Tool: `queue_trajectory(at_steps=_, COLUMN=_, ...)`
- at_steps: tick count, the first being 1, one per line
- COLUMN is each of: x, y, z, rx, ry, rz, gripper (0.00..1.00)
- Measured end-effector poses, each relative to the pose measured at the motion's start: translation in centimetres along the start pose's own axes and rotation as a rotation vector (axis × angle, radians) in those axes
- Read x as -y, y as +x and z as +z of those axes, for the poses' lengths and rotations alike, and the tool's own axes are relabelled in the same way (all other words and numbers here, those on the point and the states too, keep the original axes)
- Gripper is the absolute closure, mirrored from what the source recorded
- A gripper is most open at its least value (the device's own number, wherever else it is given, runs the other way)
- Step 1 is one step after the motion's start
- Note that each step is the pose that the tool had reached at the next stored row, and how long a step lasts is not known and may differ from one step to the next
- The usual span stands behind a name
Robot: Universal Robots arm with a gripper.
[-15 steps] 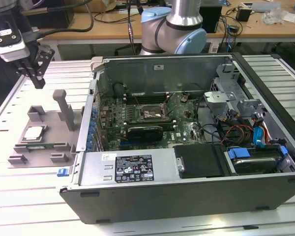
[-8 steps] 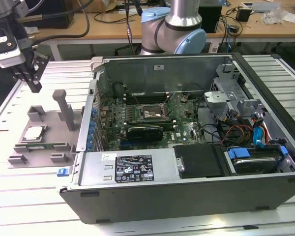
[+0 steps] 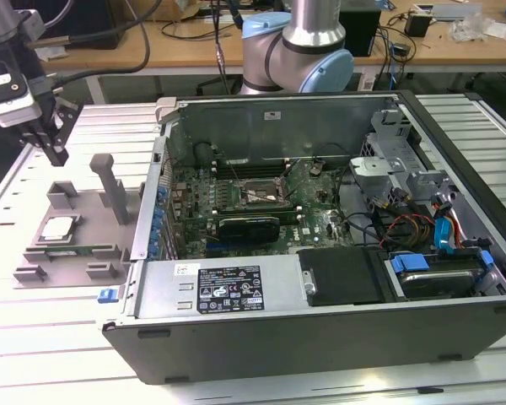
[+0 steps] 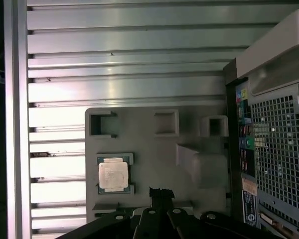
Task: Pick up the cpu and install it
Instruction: 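Reach for the cpu, then pick up the cpu and move it towards the insertion slot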
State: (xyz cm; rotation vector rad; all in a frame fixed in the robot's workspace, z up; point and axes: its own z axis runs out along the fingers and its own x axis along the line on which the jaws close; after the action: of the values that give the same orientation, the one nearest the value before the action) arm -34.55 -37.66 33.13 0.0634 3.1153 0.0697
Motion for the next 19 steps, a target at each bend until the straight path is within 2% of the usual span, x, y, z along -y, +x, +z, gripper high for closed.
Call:
queue_trajectory(at_steps=9, x=0.32, y=0.29, z=0.80, rx=-0.0015, ry=-0.0004, rz=-0.027, gripper=0.89)
queue_trajectory(at_steps=19, x=0.31, y=0.29, z=0.81, rx=-0.0014, ry=-0.0008, rz=-0.027, gripper=0.89)
